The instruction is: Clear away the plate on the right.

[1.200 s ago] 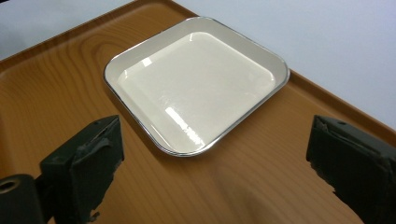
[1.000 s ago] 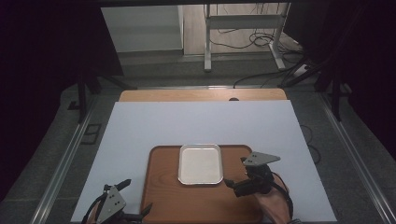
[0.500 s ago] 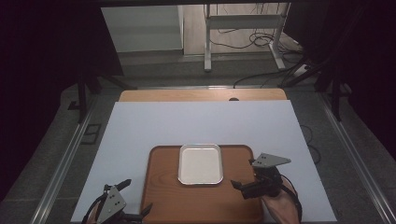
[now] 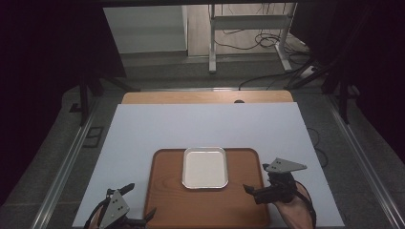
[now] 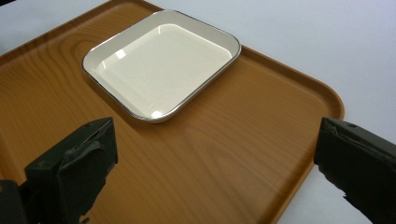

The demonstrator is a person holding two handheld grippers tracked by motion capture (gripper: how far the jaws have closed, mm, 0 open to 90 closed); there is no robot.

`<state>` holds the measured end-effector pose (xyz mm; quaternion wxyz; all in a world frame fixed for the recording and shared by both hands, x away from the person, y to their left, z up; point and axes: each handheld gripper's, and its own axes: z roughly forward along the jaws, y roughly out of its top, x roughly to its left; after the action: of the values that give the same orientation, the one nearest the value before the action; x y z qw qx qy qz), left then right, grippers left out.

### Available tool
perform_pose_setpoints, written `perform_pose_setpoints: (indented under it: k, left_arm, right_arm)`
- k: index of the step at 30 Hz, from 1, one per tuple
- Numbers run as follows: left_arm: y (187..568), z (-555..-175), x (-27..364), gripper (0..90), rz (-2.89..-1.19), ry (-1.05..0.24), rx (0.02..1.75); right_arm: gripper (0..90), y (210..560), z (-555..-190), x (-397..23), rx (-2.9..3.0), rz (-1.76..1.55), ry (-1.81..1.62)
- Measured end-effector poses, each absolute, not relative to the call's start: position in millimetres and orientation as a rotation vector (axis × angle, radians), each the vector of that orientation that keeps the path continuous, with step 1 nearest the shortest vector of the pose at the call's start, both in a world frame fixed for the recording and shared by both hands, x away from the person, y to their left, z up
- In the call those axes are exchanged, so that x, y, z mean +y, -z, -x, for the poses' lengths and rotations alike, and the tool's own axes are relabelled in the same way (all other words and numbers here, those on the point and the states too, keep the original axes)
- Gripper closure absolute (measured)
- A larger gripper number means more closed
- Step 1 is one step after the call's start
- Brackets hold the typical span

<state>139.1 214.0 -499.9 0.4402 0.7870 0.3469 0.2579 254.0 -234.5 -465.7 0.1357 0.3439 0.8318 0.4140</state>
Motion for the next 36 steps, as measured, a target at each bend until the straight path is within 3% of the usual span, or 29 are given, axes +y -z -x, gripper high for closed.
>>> perform_pose_setpoints:
  k: [36]
  left_arm:
    - [499.9, -139.6, 221.5, 1.0, -1.890, -0.600, 0.883]
  right_arm:
    - [0.0, 463.2, -226.5, -267.4, 2.273, -0.970, -1.204]
